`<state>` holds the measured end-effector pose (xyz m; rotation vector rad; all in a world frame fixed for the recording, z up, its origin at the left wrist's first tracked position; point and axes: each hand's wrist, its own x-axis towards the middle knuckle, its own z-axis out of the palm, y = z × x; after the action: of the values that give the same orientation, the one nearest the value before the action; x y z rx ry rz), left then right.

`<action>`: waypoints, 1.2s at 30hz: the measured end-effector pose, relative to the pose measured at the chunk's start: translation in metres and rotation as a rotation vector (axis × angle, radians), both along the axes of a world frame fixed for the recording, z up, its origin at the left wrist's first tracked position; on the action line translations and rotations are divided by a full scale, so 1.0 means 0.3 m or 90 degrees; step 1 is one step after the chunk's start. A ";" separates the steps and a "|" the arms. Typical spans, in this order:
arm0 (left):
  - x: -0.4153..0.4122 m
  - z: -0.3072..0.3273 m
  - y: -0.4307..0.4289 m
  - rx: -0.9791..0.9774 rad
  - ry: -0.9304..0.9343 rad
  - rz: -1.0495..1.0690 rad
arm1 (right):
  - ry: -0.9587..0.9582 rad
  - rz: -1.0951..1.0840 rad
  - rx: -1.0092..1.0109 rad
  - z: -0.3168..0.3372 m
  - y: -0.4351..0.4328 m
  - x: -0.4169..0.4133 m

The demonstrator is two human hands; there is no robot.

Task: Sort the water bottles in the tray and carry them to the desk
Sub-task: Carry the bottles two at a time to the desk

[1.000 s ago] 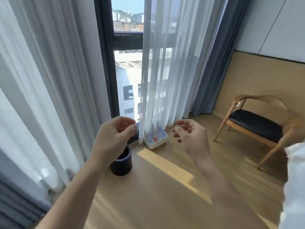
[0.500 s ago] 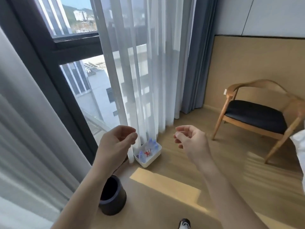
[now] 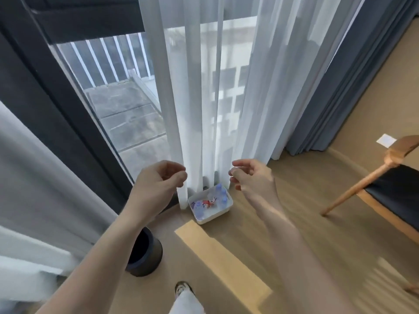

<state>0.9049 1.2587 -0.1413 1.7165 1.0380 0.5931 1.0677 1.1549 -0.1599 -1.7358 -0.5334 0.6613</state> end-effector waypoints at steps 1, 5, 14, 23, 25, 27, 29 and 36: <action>0.043 -0.018 0.033 -0.005 0.004 0.000 | 0.002 0.005 -0.008 -0.023 0.038 0.041; 0.226 -0.108 0.198 -0.036 0.020 -0.014 | 0.000 0.000 -0.054 -0.106 0.186 0.197; 0.706 -0.434 0.572 -0.107 0.083 -0.080 | 0.000 -0.003 -0.191 -0.403 0.542 0.599; 0.776 -0.998 0.743 -0.220 0.311 -0.032 | 0.119 0.072 -0.362 -0.990 0.719 0.745; 0.798 -1.169 0.756 -0.251 0.357 -0.021 | 0.148 0.086 -0.389 -1.157 0.754 0.777; 0.823 -1.356 0.765 -0.262 0.401 -0.026 | 0.156 0.109 -0.402 -1.343 0.784 0.814; 0.844 -1.543 0.767 -0.264 0.461 -0.042 | 0.128 0.141 -0.430 -1.536 0.802 0.844; 0.910 -2.146 0.854 -0.230 0.641 -0.135 | -0.045 0.379 -0.624 -2.149 0.838 0.993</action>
<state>1.1781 1.5149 -0.7851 1.7500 1.4831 -0.6536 1.3656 1.4063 -0.8046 -2.5304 -0.8754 1.4539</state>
